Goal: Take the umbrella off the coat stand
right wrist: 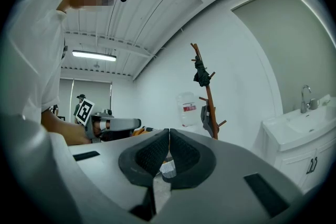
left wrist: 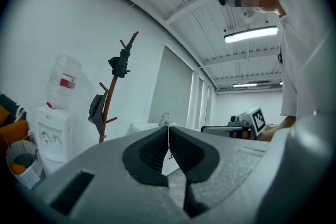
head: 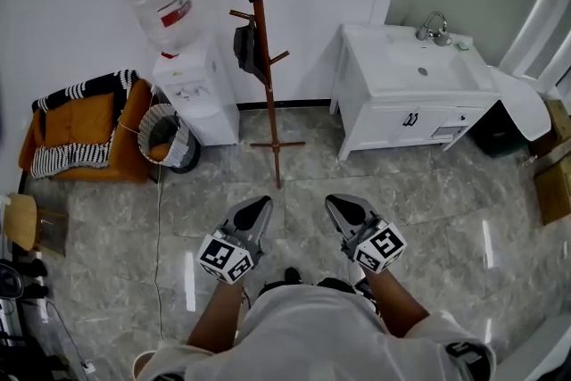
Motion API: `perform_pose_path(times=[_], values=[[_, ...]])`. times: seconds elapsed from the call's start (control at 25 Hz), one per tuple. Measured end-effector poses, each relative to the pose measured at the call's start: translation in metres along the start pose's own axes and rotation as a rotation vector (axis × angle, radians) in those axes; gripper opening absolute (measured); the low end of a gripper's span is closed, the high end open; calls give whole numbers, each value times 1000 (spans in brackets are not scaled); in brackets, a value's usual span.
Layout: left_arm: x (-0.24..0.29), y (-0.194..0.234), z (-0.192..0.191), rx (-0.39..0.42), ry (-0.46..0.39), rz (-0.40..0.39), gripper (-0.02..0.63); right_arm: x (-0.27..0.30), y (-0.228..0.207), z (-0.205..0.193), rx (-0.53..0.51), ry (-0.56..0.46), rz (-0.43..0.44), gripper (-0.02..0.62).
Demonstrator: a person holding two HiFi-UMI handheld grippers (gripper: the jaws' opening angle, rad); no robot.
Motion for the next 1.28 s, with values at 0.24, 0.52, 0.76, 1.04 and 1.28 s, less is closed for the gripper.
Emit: perform_pose_path(times=[0.24,0.52,0.76,1.04,1.28], values=[[24,39,-1,-14,-4,-11,17,26,-23,-1,-28,22,-26,15],[69,77,-4,-29,-1,-10,17,56,-72,-10,8,26,-41,15],[116,114,5,9,4,59,17,98,-130,1,14,6,23,15],[164,157,33,31,-45,188,17,154,-201,29,5,-17,137,15],[190,189,72,53,-102,299,17,192,-251,54,-7,-33,217,15]])
Point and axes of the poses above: the fingertips, and each gripper's own axes: x forward along the fingers, y to its left, z out of its top, the point moved 7 cm from there along -x, backward along the fingers, and after that the axes turned 13 degrees about -z, right-handed, at the moved point
